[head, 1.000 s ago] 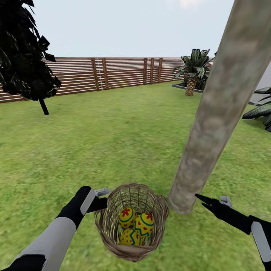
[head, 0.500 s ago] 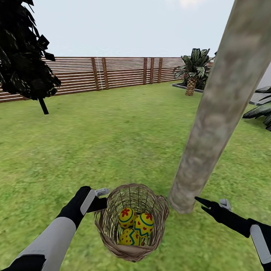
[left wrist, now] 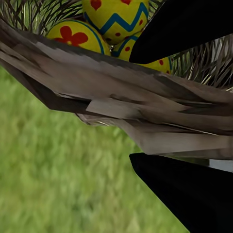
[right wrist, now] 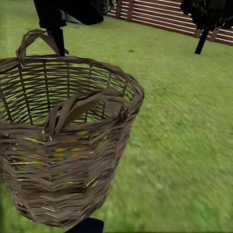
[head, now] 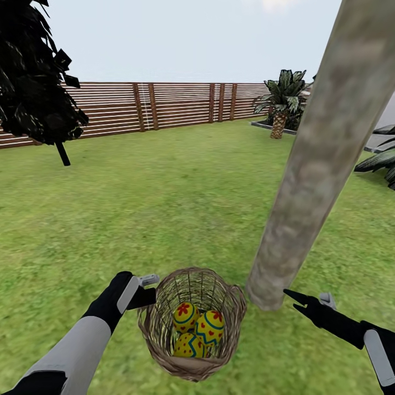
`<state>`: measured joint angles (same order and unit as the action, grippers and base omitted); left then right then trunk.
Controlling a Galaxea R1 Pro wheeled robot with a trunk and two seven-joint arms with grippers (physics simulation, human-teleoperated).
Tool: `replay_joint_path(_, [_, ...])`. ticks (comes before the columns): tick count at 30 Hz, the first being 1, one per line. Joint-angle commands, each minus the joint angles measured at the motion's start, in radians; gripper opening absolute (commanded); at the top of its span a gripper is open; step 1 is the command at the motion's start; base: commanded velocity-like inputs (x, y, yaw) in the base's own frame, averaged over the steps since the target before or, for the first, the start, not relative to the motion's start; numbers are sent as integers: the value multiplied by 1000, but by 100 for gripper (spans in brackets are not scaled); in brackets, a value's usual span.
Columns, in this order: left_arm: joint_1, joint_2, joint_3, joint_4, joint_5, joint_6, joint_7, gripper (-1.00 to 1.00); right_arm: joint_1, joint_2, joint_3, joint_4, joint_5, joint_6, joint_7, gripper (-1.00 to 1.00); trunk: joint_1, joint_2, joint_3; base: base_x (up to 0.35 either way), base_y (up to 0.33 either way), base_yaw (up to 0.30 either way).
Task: Take the three Easter eggs out of the wicker basket on the lawn in the garden, then place them on the lawn next to a single tree (choose any tree) so that all three eggs are next to the same tree and none are left in the basket.
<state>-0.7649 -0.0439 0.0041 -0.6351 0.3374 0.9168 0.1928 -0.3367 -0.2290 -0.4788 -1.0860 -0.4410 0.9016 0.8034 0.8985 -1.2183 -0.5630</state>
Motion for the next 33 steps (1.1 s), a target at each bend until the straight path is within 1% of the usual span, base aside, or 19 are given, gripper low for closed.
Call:
replay_joint_path(1, [-1,0,0,-1,22,2,10,-100,-1,0,-1,1,1,5,4,100,4,-8,-4,0,0,0])
replay_joint_path(33, [-1,-1,0,-2,22,4,10,-100,4,0,-1,3,2,6,3,100,127,-232,-104,0,0,0])
